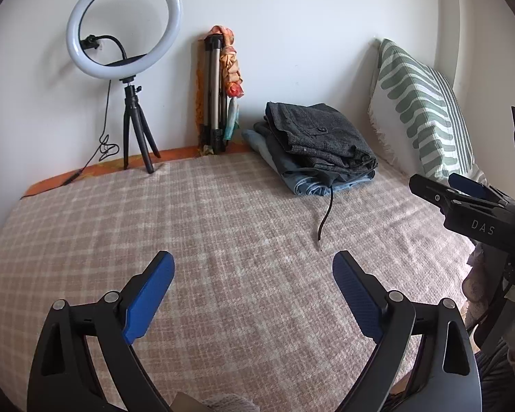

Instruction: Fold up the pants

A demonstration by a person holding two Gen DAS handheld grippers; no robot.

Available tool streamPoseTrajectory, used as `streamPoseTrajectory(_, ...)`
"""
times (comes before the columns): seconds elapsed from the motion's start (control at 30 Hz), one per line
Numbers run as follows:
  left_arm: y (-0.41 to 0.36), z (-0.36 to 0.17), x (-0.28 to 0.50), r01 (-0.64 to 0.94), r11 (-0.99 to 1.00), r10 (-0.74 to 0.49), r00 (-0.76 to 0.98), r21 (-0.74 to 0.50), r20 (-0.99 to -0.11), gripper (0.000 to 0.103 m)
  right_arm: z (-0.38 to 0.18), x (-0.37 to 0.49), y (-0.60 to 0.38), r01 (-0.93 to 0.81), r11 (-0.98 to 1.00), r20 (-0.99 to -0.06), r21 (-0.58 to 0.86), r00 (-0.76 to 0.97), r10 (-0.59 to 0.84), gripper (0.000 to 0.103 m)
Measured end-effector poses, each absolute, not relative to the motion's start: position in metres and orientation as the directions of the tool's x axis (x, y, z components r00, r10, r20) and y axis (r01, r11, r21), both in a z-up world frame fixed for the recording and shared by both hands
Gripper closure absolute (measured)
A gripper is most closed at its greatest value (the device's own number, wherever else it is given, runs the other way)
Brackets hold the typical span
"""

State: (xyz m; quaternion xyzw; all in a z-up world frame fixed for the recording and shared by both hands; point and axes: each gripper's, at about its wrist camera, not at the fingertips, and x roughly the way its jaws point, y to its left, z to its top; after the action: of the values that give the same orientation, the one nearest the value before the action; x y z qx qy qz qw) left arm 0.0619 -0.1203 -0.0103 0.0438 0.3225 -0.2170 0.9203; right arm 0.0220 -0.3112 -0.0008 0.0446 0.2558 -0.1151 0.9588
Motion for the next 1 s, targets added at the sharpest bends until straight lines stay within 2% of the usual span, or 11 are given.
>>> streamPoseTrajectory(1.0, -0.1195, -0.0126, 0.0646, 0.412, 0.907, -0.371, 0.684, -0.086, -0.628, 0.009, -0.0017, 0.0234, -0.3093, 0.244, 0.969, -0.501, 0.039, 0.844, -0.193, 0.000)
